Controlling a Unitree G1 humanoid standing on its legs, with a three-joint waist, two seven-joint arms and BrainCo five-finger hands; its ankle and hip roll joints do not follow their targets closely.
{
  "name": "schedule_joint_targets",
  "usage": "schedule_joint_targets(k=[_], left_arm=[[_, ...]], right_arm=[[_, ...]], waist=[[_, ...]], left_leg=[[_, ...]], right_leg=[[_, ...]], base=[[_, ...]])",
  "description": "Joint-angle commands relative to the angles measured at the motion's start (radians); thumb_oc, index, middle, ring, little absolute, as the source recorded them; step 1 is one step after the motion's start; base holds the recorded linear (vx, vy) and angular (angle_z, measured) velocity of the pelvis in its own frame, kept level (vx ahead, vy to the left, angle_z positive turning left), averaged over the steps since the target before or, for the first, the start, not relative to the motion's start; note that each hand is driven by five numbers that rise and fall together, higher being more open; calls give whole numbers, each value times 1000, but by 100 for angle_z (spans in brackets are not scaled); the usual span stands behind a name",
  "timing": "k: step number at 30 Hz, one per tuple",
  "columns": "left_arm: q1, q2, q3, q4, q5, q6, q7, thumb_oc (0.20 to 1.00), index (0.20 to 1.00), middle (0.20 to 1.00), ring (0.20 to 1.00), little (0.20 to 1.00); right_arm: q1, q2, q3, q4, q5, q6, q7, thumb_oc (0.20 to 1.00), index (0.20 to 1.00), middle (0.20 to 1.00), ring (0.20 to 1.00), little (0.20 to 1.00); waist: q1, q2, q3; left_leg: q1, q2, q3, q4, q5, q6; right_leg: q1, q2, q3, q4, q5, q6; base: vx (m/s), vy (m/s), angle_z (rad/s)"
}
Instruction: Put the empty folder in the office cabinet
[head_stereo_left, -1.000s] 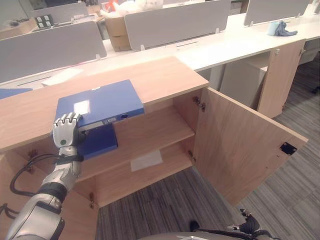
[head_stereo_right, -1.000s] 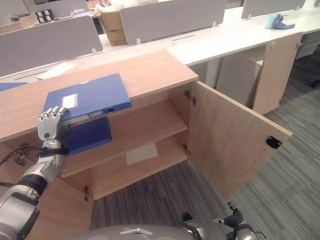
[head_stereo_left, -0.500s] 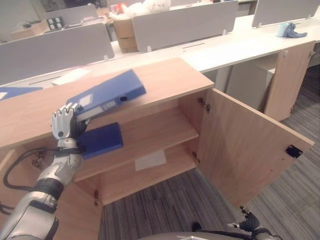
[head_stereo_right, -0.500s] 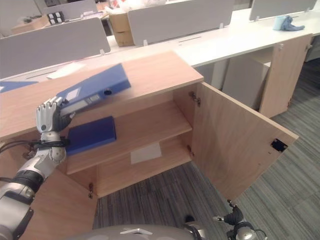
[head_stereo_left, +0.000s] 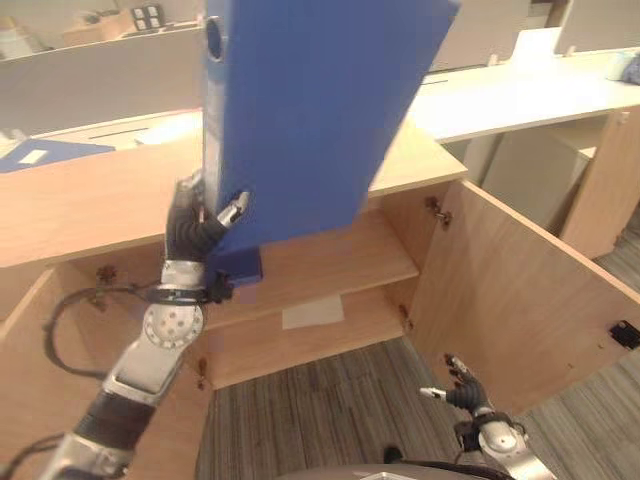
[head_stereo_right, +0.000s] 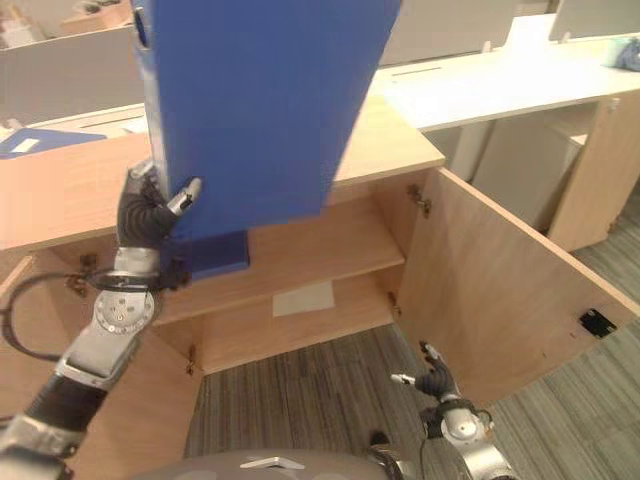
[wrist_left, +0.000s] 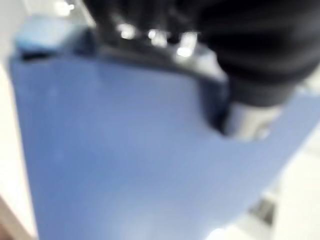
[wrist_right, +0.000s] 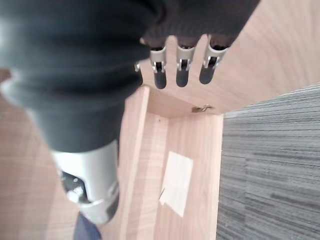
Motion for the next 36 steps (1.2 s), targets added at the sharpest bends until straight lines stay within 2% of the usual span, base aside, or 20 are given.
schedule_joint_targets(k=[1,5,9,12,17,19,24,32,36], left_arm=[[-25,4,53,2,-231,-35,-119,200,200,200,200,200],[88,-43,76,-28,-323,-22,-202,200,200,200,200,200],[161,-45,99,-28,-289,-25,-235,200,200,200,200,200],[199,-31,117,-20,-264,-86,-275,200,200,200,200,200],[224,-26,136,-15,-248,-95,-289,200,200,200,200,200],[226,-19,138,1,-215,-104,-296,200,200,200,200,200],[179,14,103,17,-121,-124,-287,200,200,200,200,200],[127,33,79,28,-104,-100,-288,200,200,200,200,200],[104,21,59,37,-121,-111,-292,200,200,200,200,200]], right_arm=[[-64,-9,-36,-98,55,-23,31,1000,1000,1000,1000,1000],[-88,-48,-52,-267,93,-7,53,1000,1000,1000,1000,1000],[-107,-89,-86,-400,161,14,76,1000,1000,1000,1000,1000],[-128,-117,-127,-471,267,25,113,1000,1000,1000,1000,1000],[-176,-135,-146,-520,349,15,142,1000,1000,1000,1000,1000],[-239,-147,-151,-577,422,11,158,1000,1000,1000,1000,1000],[-394,-165,-122,-569,541,68,130,1000,1000,1000,1000,1000],[-526,-157,-99,-575,577,141,73,1000,1000,1000,1000,1000],[-589,-141,-78,-562,605,176,47,1000,1000,1000,1000,1000]], waist=[[4,-31,0],[28,-40,3],[42,-49,6],[50,-53,5],[63,-55,3],[82,-58,-5],[115,-65,-14],[134,-71,-23],[140,-74,-25]], left_leg=[[-14,-42,-31,1,-120,35],[-20,-43,-46,1,-111,34],[-23,-43,-52,1,-106,34],[-26,-43,-53,1,-102,33],[-30,-42,-54,1,-98,32],[-36,-42,-58,1,-94,30],[-43,-40,-66,1,-92,29],[-49,-40,-72,1,-87,26],[-52,-39,-73,1,-87,25]], right_leg=[[53,-31,-7,4,-120,-13],[52,-30,-15,4,-119,-20],[51,-30,-18,4,-116,-24],[49,-31,-20,4,-113,-25],[45,-34,-23,4,-108,-23],[40,-36,-29,4,-103,-20],[38,-40,-41,4,-102,-19],[34,-41,-50,4,-97,-19],[32,-42,-53,4,-97,-20]], base=[[-11,2,11],[-3,0,3],[-4,-3,3],[0,0,0],[0,0,0],[0,0,0],[1,-12,8],[3,-7,8],[-3,-3,2]])
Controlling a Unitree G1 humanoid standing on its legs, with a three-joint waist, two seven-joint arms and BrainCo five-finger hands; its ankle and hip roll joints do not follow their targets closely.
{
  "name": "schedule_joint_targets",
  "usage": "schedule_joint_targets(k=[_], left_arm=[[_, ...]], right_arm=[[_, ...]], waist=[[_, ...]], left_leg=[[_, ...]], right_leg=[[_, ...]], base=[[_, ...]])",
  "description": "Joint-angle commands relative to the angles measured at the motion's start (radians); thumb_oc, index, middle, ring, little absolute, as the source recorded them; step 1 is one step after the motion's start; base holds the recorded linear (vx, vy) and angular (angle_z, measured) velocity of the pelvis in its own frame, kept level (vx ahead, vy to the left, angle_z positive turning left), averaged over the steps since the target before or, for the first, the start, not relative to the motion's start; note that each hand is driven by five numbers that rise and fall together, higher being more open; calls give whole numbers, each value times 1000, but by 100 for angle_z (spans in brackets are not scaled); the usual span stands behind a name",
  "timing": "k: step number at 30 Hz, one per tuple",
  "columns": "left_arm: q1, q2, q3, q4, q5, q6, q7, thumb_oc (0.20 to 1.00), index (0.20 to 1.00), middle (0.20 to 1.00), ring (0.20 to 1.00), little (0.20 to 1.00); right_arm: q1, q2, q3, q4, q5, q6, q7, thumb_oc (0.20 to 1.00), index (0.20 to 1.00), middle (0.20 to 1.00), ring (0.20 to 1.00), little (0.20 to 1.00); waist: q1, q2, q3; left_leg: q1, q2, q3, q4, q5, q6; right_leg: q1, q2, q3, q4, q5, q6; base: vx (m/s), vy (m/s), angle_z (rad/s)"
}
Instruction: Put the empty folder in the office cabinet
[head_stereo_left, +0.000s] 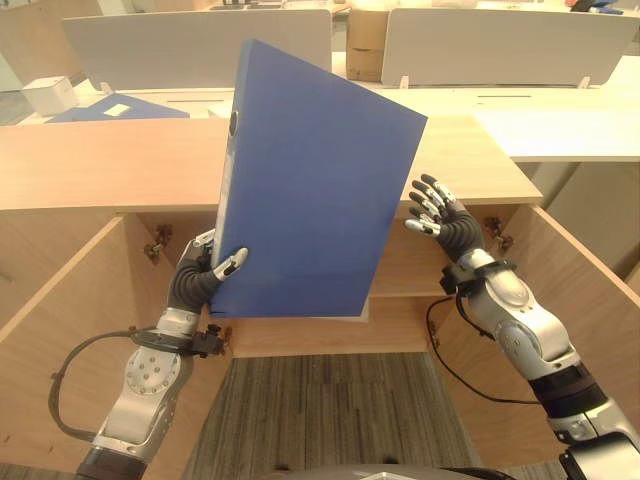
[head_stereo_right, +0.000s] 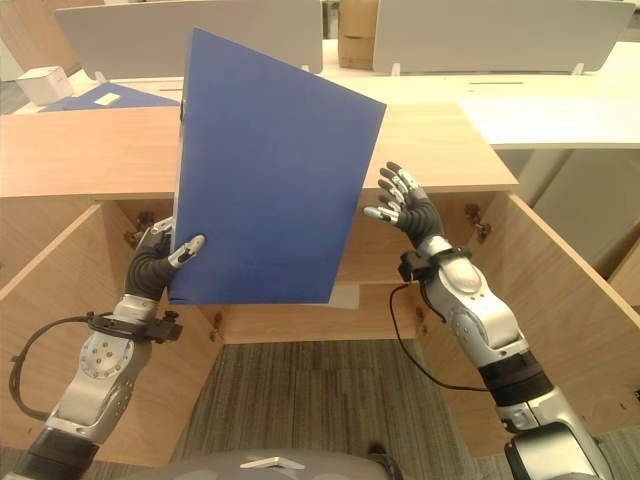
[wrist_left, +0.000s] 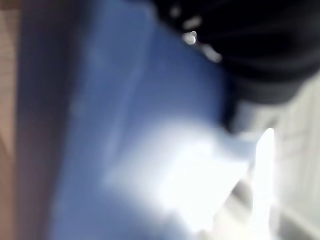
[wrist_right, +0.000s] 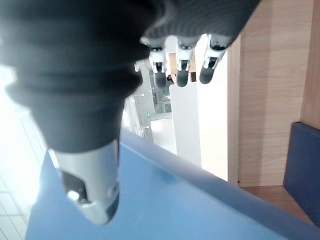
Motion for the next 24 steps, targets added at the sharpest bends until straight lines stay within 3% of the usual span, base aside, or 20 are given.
schedule_joint_targets(k=[1,10,20,21,22,23,24], left_arm=[[-119,41,-15,-6,-23,-105,11,200,200,200,200,200],[-168,-5,-57,-38,-62,-109,15,200,200,200,200,200],[-217,-38,-155,-13,-90,-54,11,200,200,200,200,200],[-211,-44,-177,-2,-104,-48,0,200,200,200,200,200],[-209,-45,-180,1,-111,-45,-3,200,200,200,200,200],[-204,-48,-188,6,-126,-43,-9,200,200,200,200,200],[-201,-50,-191,8,-128,-43,-10,200,200,200,200,200]], right_arm=[[-105,16,-6,2,65,-9,-25,1000,1000,1000,1000,1000],[-138,73,38,13,96,6,-79,1000,1000,1000,1000,1000],[-165,132,101,12,108,5,-104,1000,1000,1000,1000,1000],[-168,135,111,9,95,1,-101,576,576,576,576,576],[-169,135,111,9,88,1,-102,275,275,275,275,275],[-170,133,112,11,80,2,-100,200,200,200,200,200],[-170,133,113,13,75,1,-97,200,200,200,200,200]], waist=[[3,-42,-18],[4,-45,-20],[-8,-43,-19],[-10,-43,-17],[-11,-43,-17],[-11,-43,-16],[-12,-43,-15]], left_leg=[[-23,-37,-16,-9,-96,29],[-22,-36,-18,-9,-96,28],[-19,-36,-10,-9,-99,28],[-18,-36,-7,-9,-100,29],[-18,-36,-6,-9,-101,29],[-17,-36,-6,-9,-100,29],[-17,-36,-5,-9,-101,29]], right_leg=[[29,-42,0,-3,-90,-15],[31,-42,1,-3,-89,-16],[29,-40,8,-3,-88,-18],[29,-40,9,-3,-88,-18],[29,-40,10,-3,-88,-18],[30,-40,10,-3,-88,-18],[30,-40,11,-3,-88,-19]], base=[[-4,-4,5],[0,-1,1],[0,0,0],[0,0,0],[0,0,0],[0,0,0],[0,0,0]])
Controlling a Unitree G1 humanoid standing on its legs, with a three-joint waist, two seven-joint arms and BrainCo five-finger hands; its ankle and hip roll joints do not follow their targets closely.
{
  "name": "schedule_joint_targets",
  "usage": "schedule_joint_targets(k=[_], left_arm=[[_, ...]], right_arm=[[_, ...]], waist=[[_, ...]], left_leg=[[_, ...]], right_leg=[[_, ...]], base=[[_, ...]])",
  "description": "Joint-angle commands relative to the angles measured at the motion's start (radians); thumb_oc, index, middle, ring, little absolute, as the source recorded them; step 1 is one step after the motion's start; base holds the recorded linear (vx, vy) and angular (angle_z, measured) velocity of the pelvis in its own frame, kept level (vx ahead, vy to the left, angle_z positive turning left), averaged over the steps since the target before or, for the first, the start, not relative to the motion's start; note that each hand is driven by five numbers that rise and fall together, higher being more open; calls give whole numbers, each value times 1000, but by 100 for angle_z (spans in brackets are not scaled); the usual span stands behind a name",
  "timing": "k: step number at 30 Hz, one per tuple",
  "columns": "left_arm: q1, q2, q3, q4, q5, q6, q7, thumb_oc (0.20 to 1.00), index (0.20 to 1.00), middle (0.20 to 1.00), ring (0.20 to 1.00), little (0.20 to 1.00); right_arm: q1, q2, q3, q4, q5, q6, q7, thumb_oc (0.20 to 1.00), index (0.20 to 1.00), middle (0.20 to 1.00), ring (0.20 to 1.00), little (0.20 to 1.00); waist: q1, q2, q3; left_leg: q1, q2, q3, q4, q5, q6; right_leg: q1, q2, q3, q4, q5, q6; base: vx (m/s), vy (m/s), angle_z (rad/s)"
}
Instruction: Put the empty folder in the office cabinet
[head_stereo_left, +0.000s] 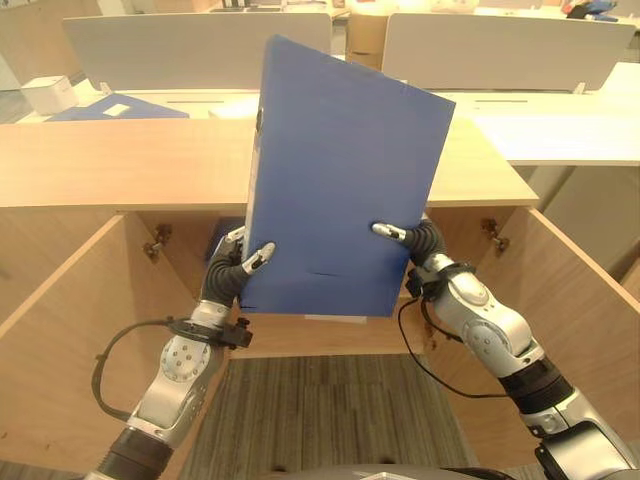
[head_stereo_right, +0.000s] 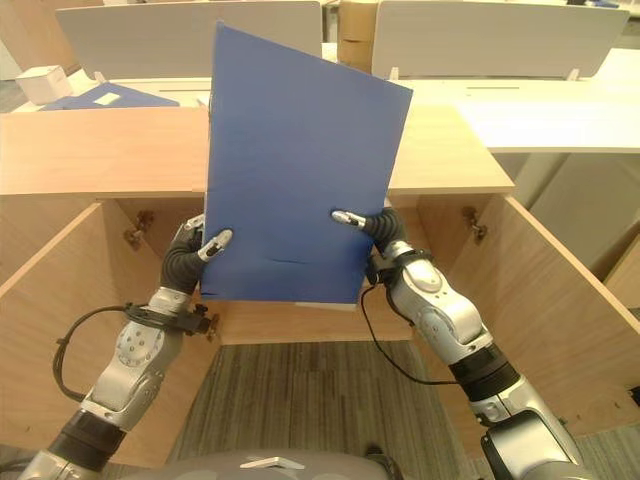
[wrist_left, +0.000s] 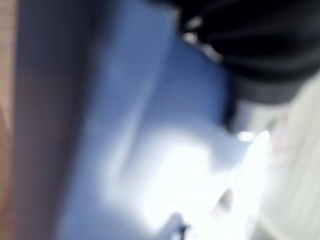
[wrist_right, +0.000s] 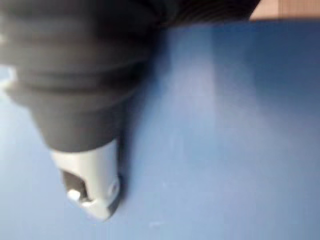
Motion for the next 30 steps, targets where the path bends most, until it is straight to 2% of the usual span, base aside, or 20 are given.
schedule_joint_targets(k=[1,5,7,8,9,10,11,14,19,24,25,29,30], left_arm=[[-108,0,-44,-32,-29,-49,-33,200,200,200,200,200],[-89,4,-45,-28,-42,-49,-28,200,200,200,200,200],[-80,7,-43,-17,-48,-54,-5,200,200,200,200,200],[-78,6,-41,-15,-47,-54,2,200,200,200,200,200],[-75,4,-36,-11,-33,-46,19,442,442,442,442,442],[-72,4,-33,-7,-36,-35,26,875,875,875,875,875],[-67,2,-30,0,-48,-27,22,1000,1000,1000,1000,1000],[-24,-5,-17,18,-60,-2,10,1000,1000,1000,1000,1000],[88,-14,-1,62,-35,-27,16,1000,1000,1000,1000,1000],[121,-19,7,86,-20,-30,32,1000,1000,1000,1000,1000],[166,-23,22,150,-9,-50,46,1000,1000,1000,1000,1000],[198,-30,31,221,-16,-25,67,1000,1000,1000,1000,1000],[215,-43,39,303,-35,14,95,1000,1000,1000,1000,1000]], right_arm=[[-141,38,-4,11,-9,-40,14,200,200,200,200,200],[-133,22,-8,7,-53,-46,20,200,200,200,200,200],[-126,6,-7,25,-174,-68,29,200,200,200,200,200],[-124,4,-8,28,-186,-68,31,200,200,200,200,200],[-119,0,-8,35,-225,-70,30,200,200,200,200,200],[-116,-3,-7,43,-271,-76,32,200,200,200,200,200],[-104,-12,-7,46,-295,-80,37,200,200,200,200,200],[-22,-35,-15,55,-351,-114,50,200,200,200,200,200],[179,-46,-27,88,-448,-229,101,200,200,200,200,200],[223,-40,-25,118,-480,-242,95,200,200,200,200,200],[274,-30,-23,196,-554,-297,82,200,200,200,200,200],[319,-34,-16,273,-634,-306,77,200,200,200,200,200],[349,-43,-11,350,-668,-290,86,200,200,200,200,200]], waist=[[-4,-28,-6],[-5,-28,-1],[-5,-29,-1],[-5,-29,0],[-5,-29,1],[-6,-29,2],[-6,-29,4],[-12,-28,12],[-20,-25,28],[-22,-25,35],[-24,-26,45],[-25,-29,54],[-26,-31,60]], left_leg=[[-12,-36,0,-5,-106,29],[-12,-37,0,-5,-106,29],[-14,-37,0,-5,-107,31],[-14,-37,0,-5,-107,31],[-15,-38,-1,-5,-106,31],[-15,-38,-1,-5,-107,31],[-16,-38,-1,-5,-106,32],[-15,-37,2,-5,-107,34],[-17,-37,5,-5,-110,38],[-19,-37,4,-5,-110,39],[-20,-37,3,-5,-109,39],[-24,-40,-2,-5,-110,39],[-27,-40,-3,-5,-109,40]], right_leg=[[34,-40,14,-2,-91,-15],[33,-40,14,-2,-91,-15],[32,-41,13,-2,-92,-15],[32,-41,13,-2,-91,-15],[32,-41,13,-2,-91,-14],[32,-41,14,-2,-91,-14],[32,-41,13,-2,-90,-14],[31,-42,14,-2,-89,-13],[28,-44,13,-2,-89,-9],[26,-45,12,-2,-89,-9],[25,-45,8,-2,-90,-7],[24,-47,3,-2,-90,-2],[22,-48,-1,-2,-88,1]], base=[[0,0,0],[0,0,0],[0,0,0],[0,0,0],[0,0,0],[0,0,0],[0,0,0],[0,0,0],[-13,0,0],[-12,0,-1],[-65,-2,-4],[-41,-2,-2],[-42,-1,3]])
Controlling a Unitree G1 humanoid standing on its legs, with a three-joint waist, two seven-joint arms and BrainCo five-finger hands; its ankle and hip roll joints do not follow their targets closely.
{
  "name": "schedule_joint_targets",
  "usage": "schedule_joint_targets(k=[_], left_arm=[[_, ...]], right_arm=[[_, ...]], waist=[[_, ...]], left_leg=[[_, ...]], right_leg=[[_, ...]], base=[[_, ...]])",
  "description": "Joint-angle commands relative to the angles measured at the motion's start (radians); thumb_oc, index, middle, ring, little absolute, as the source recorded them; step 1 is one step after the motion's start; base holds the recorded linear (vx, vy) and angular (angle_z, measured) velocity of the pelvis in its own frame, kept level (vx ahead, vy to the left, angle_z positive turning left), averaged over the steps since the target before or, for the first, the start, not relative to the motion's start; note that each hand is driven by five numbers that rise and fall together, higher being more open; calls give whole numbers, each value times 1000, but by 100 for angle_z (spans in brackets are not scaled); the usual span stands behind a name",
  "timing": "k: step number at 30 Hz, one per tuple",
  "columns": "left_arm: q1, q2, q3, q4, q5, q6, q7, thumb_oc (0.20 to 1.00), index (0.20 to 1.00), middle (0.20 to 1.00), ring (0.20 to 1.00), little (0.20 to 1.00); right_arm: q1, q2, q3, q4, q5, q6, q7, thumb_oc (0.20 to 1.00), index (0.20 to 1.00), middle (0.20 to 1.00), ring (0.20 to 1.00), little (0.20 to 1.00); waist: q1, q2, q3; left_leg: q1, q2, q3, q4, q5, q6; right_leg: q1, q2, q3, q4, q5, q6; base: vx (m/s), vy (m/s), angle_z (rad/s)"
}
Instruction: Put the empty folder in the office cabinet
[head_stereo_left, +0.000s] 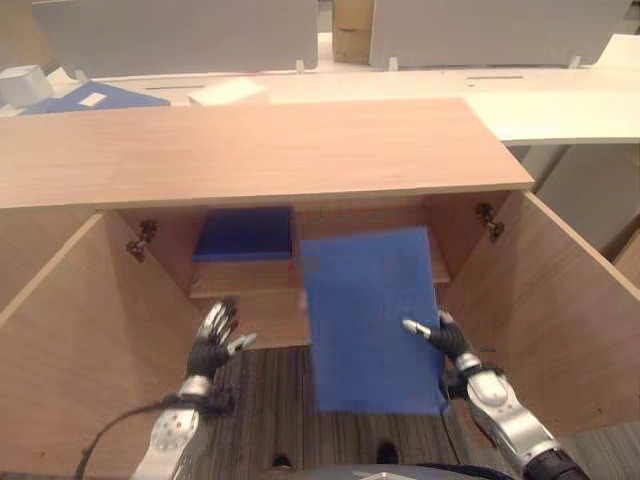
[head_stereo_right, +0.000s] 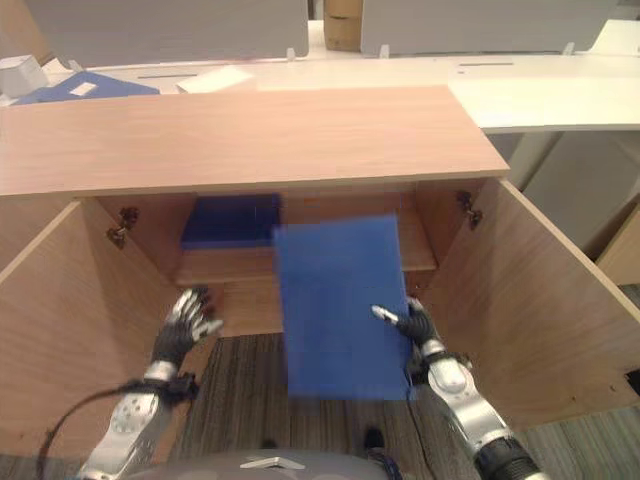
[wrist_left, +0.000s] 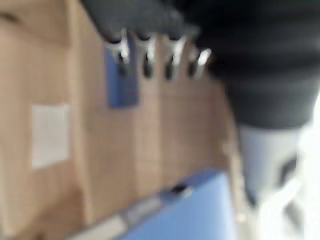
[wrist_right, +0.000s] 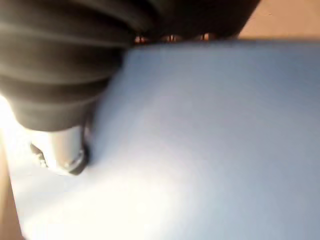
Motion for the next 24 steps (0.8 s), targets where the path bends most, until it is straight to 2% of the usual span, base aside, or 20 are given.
schedule_joint_targets(k=[1,4,5,6,8,9,11,12,14,15,19,21,22,24], left_arm=[[-67,24,25,-3,-13,-9,36,1000,1000,1000,1000,1000],[-57,5,30,82,-5,19,67,1000,1000,1000,1000,1000],[-50,-13,37,155,24,37,77,1000,1000,1000,1000,1000],[-21,-71,59,348,56,32,29,1000,1000,1000,1000,1000],[-21,-74,59,356,59,31,28,1000,1000,1000,1000,1000],[-11,-112,86,463,53,78,-15,1000,1000,1000,1000,1000],[-26,-154,103,632,52,168,-40,1000,1000,1000,1000,1000],[-32,-159,104,654,52,192,-38,1000,1000,1000,1000,1000],[-71,-180,112,818,55,290,-29,1000,1000,1000,1000,1000],[-89,-183,115,859,59,308,-43,1000,1000,1000,1000,1000],[-126,-173,110,899,61,321,-76,1000,1000,1000,1000,1000],[-142,-160,104,899,80,311,-82,1000,1000,1000,1000,1000],[-157,-150,101,895,76,313,-85,1000,1000,1000,1000,1000],[-161,-149,100,893,81,311,-80,1000,1000,1000,1000,1000]], right_arm=[[-93,-22,-4,-28,-59,-67,2,200,200,200,200,200],[-71,-18,-5,38,-82,-66,1,200,200,200,200,200],[-57,-11,-6,88,-87,-67,1,200,200,200,200,200],[-28,13,-16,196,-96,-100,11,200,200,200,200,200],[-27,14,-17,200,-95,-101,11,200,200,200,200,200],[-15,27,-28,235,-105,-105,9,200,200,200,200,200],[-21,38,-28,286,-106,-114,1,200,200,200,200,200],[-23,40,-28,293,-106,-116,1,200,200,200,200,200],[-46,50,-21,331,-100,-112,10,200,200,200,200,200],[-58,54,-16,341,-97,-109,13,200,200,200,200,200],[-85,65,-14,339,-62,-74,27,200,200,200,200,200],[-94,71,-18,339,-55,-69,27,200,200,200,200,200],[-104,82,-21,350,-48,-74,24,200,200,200,200,200],[-109,84,-23,354,-46,-75,20,200,200,200,200,200]], waist=[[0,-40,4],[0,-43,8],[1,-45,12],[5,-53,19],[5,-53,19],[6,-55,25],[3,-58,28],[2,-57,29],[-3,-58,33],[-6,-59,35],[-18,-56,45],[-23,-47,60],[-25,-35,79],[-25,-32,85]], left_leg=[[-3,-44,-10,0,-111,34],[-3,-45,-12,0,-111,35],[-3,-46,-14,0,-109,35],[-1,-47,-15,0,-109,38],[-1,-47,-15,0,-110,38],[2,-51,-17,0,-111,43],[9,-57,-16,0,-116,50],[10,-59,-15,0,-117,51],[13,-67,-12,7,-124,60],[12,-72,-11,11,-129,64],[4,-96,-8,17,-142,87],[-10,-104,-10,25,-138,103],[-24,-112,-14,38,-134,119],[-27,-116,-16,41,-133,124]], right_leg=[[56,-45,-5,4,-81,-1],[57,-46,-10,4,-81,0],[58,-46,-13,4,-79,1],[58,-47,-20,4,-75,3],[58,-48,-21,4,-75,4],[59,-50,-21,4,-74,5],[59,-54,-19,4,-73,9],[58,-55,-18,4,-73,10],[54,-63,-12,4,-68,15],[52,-66,-7,4,-66,17],[45,-85,11,4,-50,29],[14,-100,12,75,-58,33],[-49,-119,1,179,-54,43],[-72,-125,0,208,-47,46]], base=[[-37,0,5],[-14,-1,5],[0,0,0],[0,0,0],[-2,18,0],[-1,60,2],[3,99,4],[2,103,4],[-1,134,4],[-2,167,2],[-24,181,-2],[-95,204,1],[-87,168,0],[-48,121,-13]])
